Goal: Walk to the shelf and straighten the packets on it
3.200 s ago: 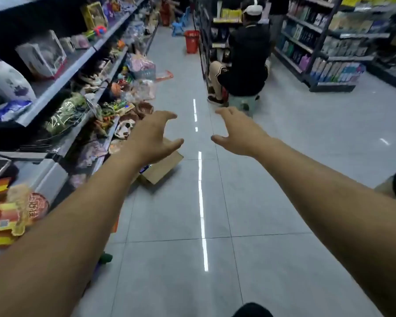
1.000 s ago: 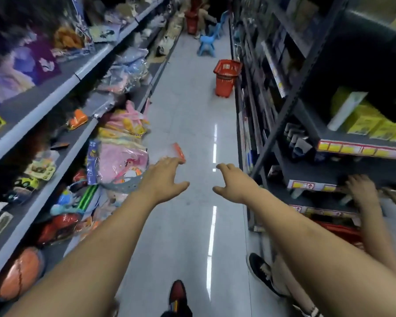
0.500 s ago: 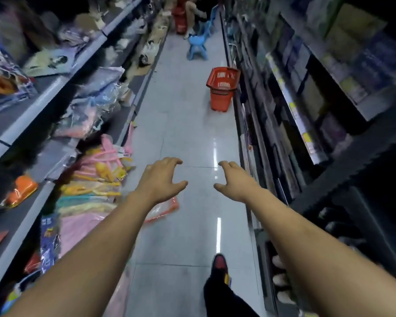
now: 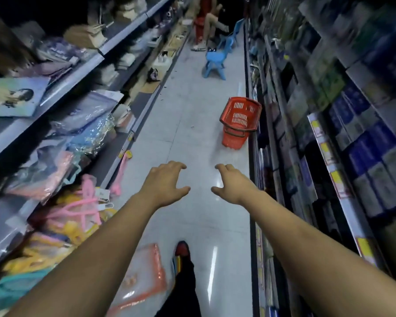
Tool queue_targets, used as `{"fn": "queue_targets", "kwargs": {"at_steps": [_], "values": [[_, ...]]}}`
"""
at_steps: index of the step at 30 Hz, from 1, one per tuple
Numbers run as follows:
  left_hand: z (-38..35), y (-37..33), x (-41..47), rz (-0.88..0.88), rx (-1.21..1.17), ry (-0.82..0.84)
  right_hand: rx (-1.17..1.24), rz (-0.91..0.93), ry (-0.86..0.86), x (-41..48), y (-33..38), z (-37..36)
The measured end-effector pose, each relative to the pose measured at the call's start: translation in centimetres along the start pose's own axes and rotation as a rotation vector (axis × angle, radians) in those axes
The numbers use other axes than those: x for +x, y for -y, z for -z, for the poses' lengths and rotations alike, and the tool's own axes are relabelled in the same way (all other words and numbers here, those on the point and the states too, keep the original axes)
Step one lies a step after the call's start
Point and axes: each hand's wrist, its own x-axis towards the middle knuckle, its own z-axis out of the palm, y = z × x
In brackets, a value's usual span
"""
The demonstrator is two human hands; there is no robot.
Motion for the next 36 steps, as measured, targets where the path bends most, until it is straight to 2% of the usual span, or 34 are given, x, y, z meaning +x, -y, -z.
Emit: {"fn": "queue_targets", "kwargs": {"at_steps": [10, 14, 19, 23, 29, 36], "values": [[7.6, 6.5, 35.2, -0.110, 0.036, 0.056, 0.054, -0.100, -0.071, 30.4, -5.0, 14.9], [8.6, 8.6, 48.2, -0.135, 0.047, 0.063, 0.074, -0.112, -0.073, 42.1, -7.7, 18.2], [8.7, 12.9, 65.4, -0.099, 0.052, 0.077, 0.092, -0.089, -0.028, 59.6, -11.5, 21.6], [12.2, 15.9, 77.6, -0.015, 0.022, 0.092, 0.062, -0.028, 0.026, 73.1, -13.4, 28.0], [17.5, 20.5, 94.4, 0.046, -0.021, 0.027, 0.005, 0.027, 0.022, 92.1, -14.2, 38.3], [18.0, 28.9, 116.6, 0.059, 0.012, 0.035, -0.015, 0.020, 0.014, 115.0, -16.2, 43.3]]}}
